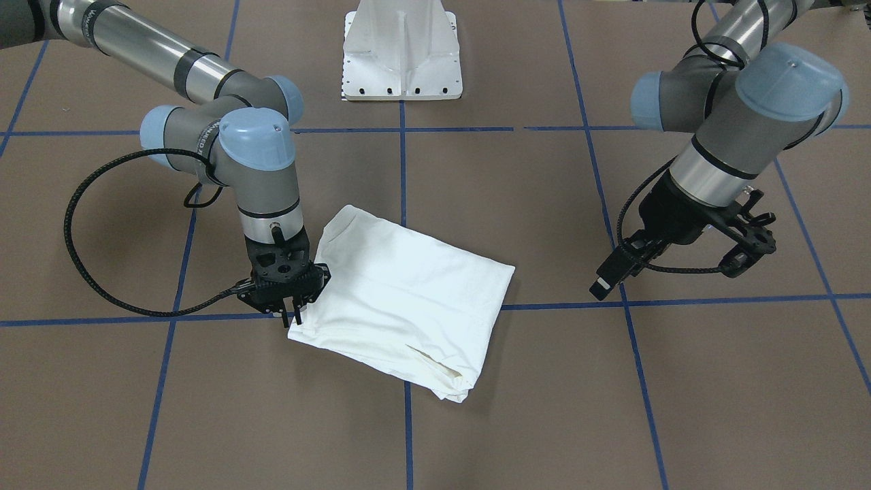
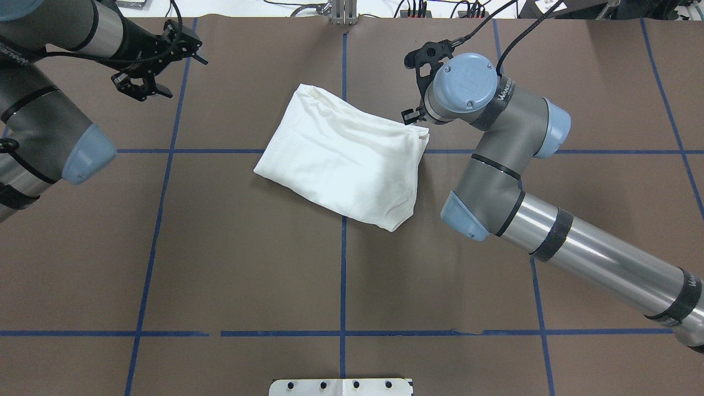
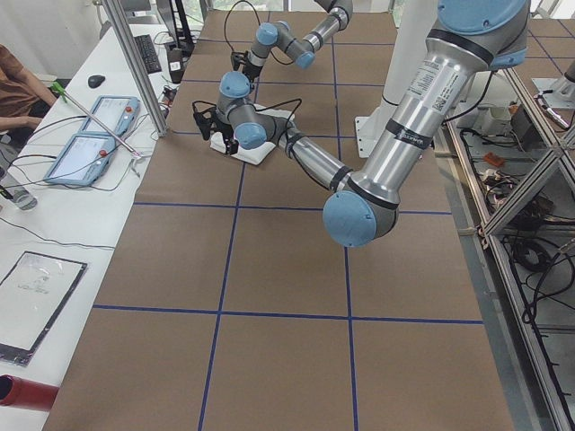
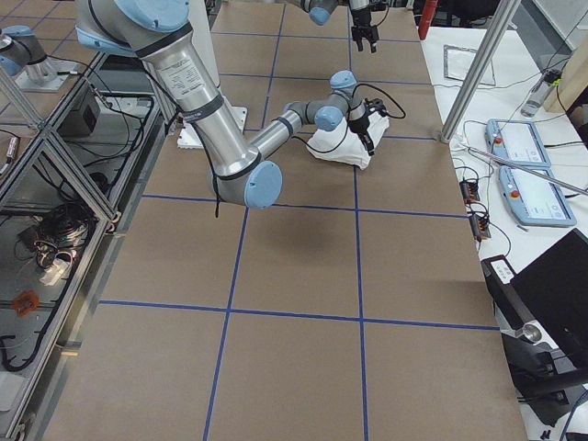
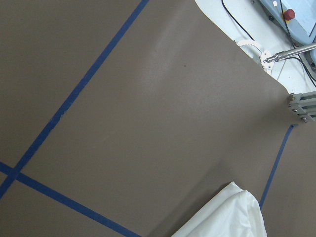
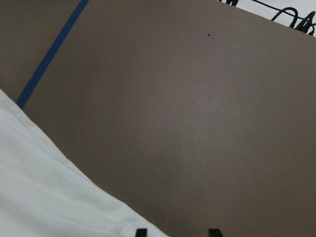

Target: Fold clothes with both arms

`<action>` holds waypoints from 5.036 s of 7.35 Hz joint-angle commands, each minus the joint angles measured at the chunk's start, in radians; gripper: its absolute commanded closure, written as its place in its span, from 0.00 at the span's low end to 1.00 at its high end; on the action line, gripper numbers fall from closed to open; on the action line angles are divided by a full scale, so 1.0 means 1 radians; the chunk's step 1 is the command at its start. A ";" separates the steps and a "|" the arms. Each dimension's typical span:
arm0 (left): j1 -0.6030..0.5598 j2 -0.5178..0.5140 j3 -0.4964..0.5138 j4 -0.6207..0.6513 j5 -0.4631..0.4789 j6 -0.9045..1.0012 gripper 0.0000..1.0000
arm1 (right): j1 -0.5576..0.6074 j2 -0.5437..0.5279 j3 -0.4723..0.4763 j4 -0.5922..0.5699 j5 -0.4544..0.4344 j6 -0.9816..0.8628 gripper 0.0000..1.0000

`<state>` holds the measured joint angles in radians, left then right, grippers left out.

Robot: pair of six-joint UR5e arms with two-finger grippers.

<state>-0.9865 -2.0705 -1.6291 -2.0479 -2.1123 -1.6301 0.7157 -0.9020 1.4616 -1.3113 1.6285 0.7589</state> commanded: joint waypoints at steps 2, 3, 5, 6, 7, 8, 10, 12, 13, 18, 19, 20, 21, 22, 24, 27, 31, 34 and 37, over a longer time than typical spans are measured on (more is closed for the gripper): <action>-0.030 0.016 -0.012 0.000 0.000 0.142 0.00 | 0.164 -0.009 -0.006 -0.014 0.214 -0.128 0.00; -0.067 0.080 -0.052 0.017 -0.006 0.302 0.00 | 0.280 -0.020 -0.006 -0.079 0.352 -0.262 0.00; -0.183 0.220 -0.135 0.095 -0.008 0.691 0.00 | 0.491 -0.073 -0.004 -0.239 0.515 -0.588 0.00; -0.263 0.245 -0.133 0.174 -0.009 0.919 0.00 | 0.577 -0.124 0.009 -0.293 0.548 -0.709 0.00; -0.326 0.266 -0.133 0.246 -0.009 1.114 0.00 | 0.643 -0.179 0.023 -0.346 0.582 -0.810 0.00; -0.384 0.276 -0.129 0.317 -0.009 1.276 0.00 | 0.728 -0.233 0.042 -0.409 0.614 -0.926 0.00; -0.547 0.282 -0.117 0.484 -0.026 1.691 0.00 | 0.821 -0.363 0.176 -0.567 0.611 -1.020 0.00; -0.560 0.302 -0.118 0.467 -0.133 1.660 0.00 | 0.797 -0.442 0.258 -0.554 0.579 -0.995 0.00; -0.570 0.320 -0.124 0.418 -0.126 1.650 0.00 | 0.800 -0.475 0.266 -0.536 0.591 -0.997 0.00; -0.577 0.428 -0.067 0.550 -0.135 1.661 0.00 | 0.801 -0.551 0.140 -0.500 0.637 -0.862 0.00; -0.578 0.435 -0.055 0.558 -0.127 1.661 0.00 | 0.804 -0.554 0.090 -0.464 0.715 -0.862 0.00; -0.580 0.438 -0.017 0.552 -0.126 1.665 0.00 | 0.823 -0.560 0.038 -0.409 0.761 -0.862 0.00; -0.581 0.438 0.006 0.549 -0.126 1.699 0.00 | 0.850 -0.560 -0.001 -0.363 0.775 -0.860 0.00; -0.581 0.441 0.009 0.548 -0.126 1.722 0.00 | 0.860 -0.567 -0.001 -0.344 0.775 -0.860 0.00; -0.581 0.444 -0.011 0.552 -0.127 1.718 0.00 | 0.881 -0.587 0.009 -0.306 0.774 -0.859 0.00; -0.580 0.496 0.037 0.531 -0.132 1.724 0.00 | 0.897 -0.600 0.022 -0.296 0.774 -0.849 0.00; -0.578 0.498 0.034 0.517 -0.138 1.722 0.00 | 0.904 -0.621 0.049 -0.298 0.777 -0.848 0.00; -0.578 0.497 0.029 0.517 -0.138 1.719 0.00 | 0.906 -0.643 0.075 -0.296 0.766 -0.845 0.00; -0.578 0.492 0.032 0.517 -0.140 1.711 0.00 | 0.904 -0.707 0.172 -0.295 0.738 -0.751 0.00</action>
<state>-1.5647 -1.5777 -1.6020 -1.5305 -2.2507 0.0868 1.6202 -1.5915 1.6102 -1.6063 2.3747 -0.0106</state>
